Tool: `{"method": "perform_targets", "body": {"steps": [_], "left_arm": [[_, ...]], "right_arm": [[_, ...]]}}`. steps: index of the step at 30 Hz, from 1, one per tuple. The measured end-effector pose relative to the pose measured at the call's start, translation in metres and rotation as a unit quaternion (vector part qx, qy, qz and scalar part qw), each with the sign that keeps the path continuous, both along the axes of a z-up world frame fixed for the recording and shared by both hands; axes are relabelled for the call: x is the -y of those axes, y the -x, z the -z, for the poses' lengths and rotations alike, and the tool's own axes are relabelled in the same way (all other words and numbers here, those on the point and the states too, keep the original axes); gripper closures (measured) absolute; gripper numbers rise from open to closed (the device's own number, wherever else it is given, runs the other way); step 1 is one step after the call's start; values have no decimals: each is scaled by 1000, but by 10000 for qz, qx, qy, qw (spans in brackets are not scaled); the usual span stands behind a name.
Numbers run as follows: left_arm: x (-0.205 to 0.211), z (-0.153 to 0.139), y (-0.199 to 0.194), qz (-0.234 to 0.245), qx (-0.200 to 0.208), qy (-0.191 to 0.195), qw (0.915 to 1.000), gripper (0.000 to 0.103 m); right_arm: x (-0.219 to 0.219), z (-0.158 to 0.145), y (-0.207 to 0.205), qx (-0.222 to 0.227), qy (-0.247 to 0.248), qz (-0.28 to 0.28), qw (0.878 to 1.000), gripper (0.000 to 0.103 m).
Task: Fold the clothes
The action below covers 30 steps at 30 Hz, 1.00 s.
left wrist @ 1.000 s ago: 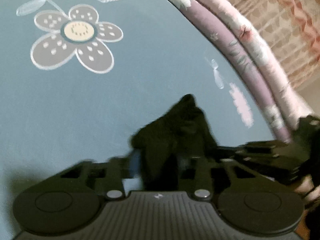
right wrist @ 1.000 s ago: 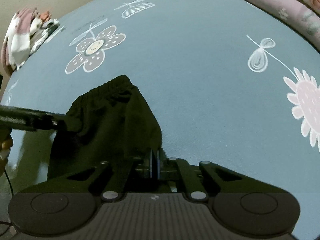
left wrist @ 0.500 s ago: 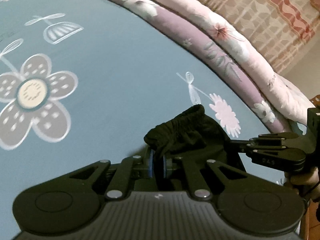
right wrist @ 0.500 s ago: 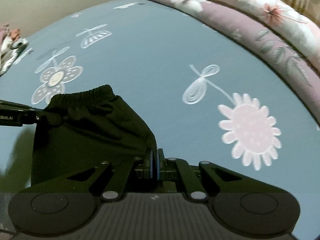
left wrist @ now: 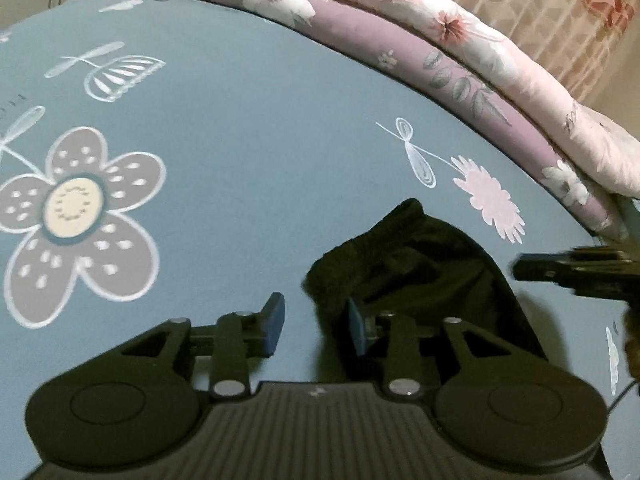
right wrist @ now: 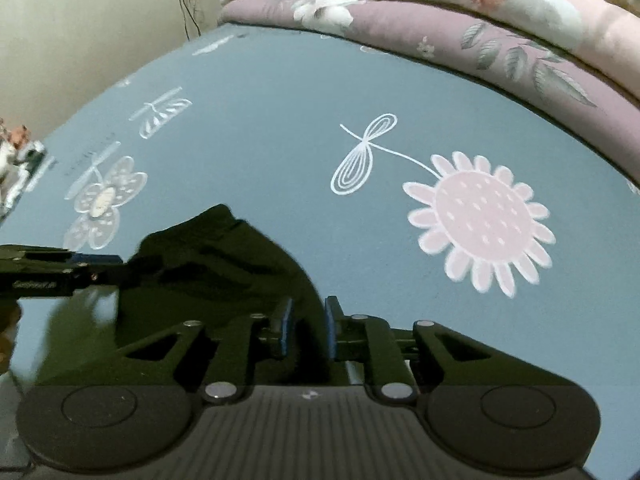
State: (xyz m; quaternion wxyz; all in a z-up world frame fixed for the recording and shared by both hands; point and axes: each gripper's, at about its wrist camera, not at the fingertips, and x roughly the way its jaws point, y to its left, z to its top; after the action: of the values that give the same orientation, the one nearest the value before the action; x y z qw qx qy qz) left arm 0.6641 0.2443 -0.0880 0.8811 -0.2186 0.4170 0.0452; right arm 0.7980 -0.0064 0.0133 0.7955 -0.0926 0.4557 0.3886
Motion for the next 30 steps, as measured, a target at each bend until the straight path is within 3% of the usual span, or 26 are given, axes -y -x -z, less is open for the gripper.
{"method": "perform_targets", "body": {"steps": [3, 9, 11, 15, 17, 20, 21, 23, 25, 26, 30], "left_arm": [[14, -5, 13, 169, 15, 259, 9995, 69], [64, 0, 36, 782, -122, 834, 9934, 67], [80, 2, 45, 890, -188, 808, 9926, 66], [94, 13, 70, 539, -428, 660, 9954, 60], [97, 19, 76, 371, -573, 735, 9950, 59], [103, 27, 79, 174, -761, 902, 9929, 58], [105, 29, 79, 138, -754, 1030, 9917, 57], [110, 33, 75, 138, -795, 1173, 9898, 57], [117, 37, 71, 97, -849, 1260, 9883, 57], [120, 38, 71, 49, -862, 1280, 9880, 59], [128, 34, 74, 147, -961, 1090, 9893, 59]], "right_arm": [[35, -9, 20, -73, 128, 2, 9999, 70], [125, 13, 75, -603, 970, 181, 9933, 69], [156, 23, 93, -803, 1088, 385, 9901, 68], [206, 41, 122, -1133, 1010, 727, 9857, 60], [218, 49, 133, -1008, 1186, 719, 9852, 60], [232, 51, 140, -946, 1023, 820, 9868, 60], [234, 52, 141, -984, 943, 852, 9870, 61], [232, 53, 145, -1021, 868, 724, 9883, 73], [227, 55, 150, -982, 954, 572, 9889, 93], [226, 53, 152, -944, 993, 569, 9889, 98], [227, 43, 149, -689, 1071, 766, 9889, 100]]}}
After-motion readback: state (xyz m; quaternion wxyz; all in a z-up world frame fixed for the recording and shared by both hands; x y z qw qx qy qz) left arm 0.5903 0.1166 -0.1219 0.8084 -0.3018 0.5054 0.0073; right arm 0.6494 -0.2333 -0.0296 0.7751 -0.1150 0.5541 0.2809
